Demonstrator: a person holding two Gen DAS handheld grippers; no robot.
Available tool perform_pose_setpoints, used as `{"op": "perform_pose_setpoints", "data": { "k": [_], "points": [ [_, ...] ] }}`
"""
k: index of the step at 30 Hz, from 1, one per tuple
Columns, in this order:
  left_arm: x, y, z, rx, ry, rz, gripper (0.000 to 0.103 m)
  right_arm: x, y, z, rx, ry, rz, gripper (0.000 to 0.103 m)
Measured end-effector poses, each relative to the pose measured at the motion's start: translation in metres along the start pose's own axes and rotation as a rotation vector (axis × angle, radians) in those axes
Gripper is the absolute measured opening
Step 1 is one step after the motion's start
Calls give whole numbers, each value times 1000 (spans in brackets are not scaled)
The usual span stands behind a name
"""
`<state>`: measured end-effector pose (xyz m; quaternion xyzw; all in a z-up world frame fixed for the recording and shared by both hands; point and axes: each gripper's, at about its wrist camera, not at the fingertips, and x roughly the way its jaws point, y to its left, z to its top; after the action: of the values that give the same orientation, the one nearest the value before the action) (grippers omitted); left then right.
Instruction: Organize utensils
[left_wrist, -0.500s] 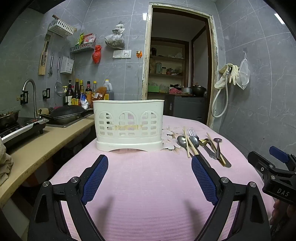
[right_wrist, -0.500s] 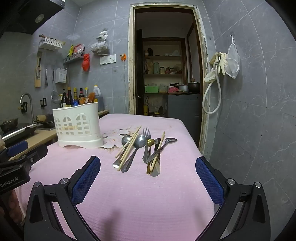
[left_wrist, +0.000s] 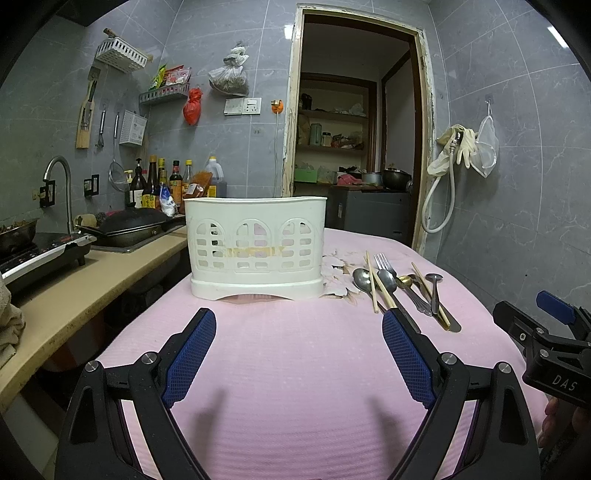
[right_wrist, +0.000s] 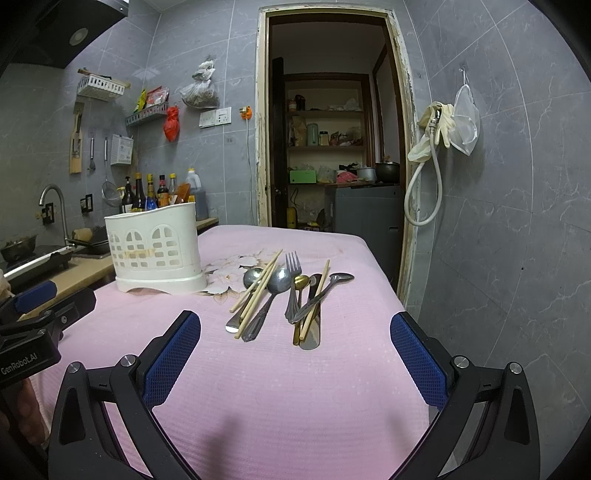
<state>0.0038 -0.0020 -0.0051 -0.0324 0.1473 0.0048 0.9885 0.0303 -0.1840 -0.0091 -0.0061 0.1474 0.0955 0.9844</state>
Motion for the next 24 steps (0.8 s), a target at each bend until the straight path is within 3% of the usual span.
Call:
{"op": "perform_pose_setpoints", "data": {
  "k": [7, 14, 24],
  "points": [
    [1, -1, -1, 7, -1, 6, 88, 2, 0, 0, -4, -1, -6, 103],
    [9, -6, 17, 81, -40, 1, 88, 3, -7, 16, -51, -52, -53, 103],
    [52, -21, 55, 114, 22, -164, 88, 33, -39, 48, -93, -45, -92, 103]
  ]
}}
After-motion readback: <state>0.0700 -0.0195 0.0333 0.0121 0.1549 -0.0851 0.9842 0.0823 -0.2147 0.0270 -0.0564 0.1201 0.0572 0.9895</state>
